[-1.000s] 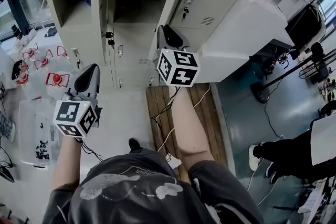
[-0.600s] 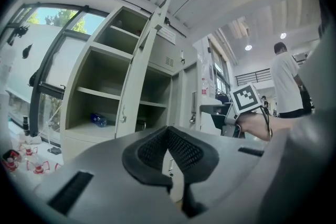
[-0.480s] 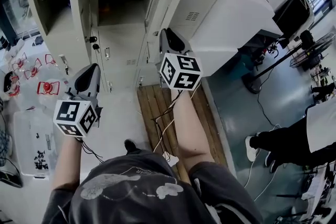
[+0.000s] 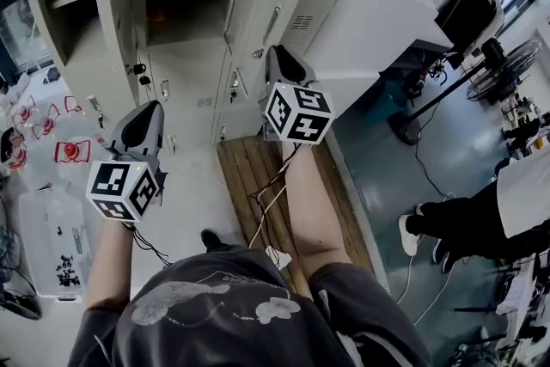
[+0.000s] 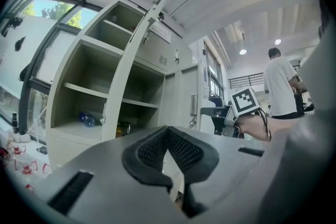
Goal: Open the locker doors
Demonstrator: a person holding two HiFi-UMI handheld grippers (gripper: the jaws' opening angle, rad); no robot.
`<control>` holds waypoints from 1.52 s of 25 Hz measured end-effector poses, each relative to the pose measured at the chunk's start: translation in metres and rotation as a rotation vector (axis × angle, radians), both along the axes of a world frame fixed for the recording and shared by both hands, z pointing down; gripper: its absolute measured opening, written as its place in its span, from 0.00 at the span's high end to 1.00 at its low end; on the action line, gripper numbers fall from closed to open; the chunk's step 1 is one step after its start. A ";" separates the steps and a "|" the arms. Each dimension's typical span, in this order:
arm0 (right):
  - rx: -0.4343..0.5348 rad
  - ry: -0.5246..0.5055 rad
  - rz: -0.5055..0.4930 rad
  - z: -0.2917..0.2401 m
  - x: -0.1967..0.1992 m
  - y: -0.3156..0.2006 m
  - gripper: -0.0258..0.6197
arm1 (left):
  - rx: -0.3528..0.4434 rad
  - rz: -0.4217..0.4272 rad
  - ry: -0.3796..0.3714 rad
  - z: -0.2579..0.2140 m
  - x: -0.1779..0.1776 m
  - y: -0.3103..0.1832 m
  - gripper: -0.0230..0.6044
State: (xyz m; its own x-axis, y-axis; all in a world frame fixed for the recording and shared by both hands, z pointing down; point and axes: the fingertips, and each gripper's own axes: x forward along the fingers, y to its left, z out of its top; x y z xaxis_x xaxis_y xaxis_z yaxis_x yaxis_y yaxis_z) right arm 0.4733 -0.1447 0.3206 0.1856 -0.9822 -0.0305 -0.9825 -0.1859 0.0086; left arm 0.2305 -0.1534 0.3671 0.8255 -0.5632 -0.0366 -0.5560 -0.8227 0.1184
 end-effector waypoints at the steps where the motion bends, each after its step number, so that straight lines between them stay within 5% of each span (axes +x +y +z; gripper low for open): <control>1: 0.002 0.003 0.009 0.000 0.002 0.001 0.87 | 0.001 0.000 0.002 0.000 0.000 0.001 0.95; 11: 0.058 0.011 0.056 -0.013 -0.008 0.025 0.87 | 0.011 -0.033 0.016 -0.009 -0.037 0.013 0.95; 38: 0.042 0.079 -0.147 0.009 -0.202 0.134 0.91 | 0.007 -0.107 -0.048 0.025 -0.163 0.106 0.95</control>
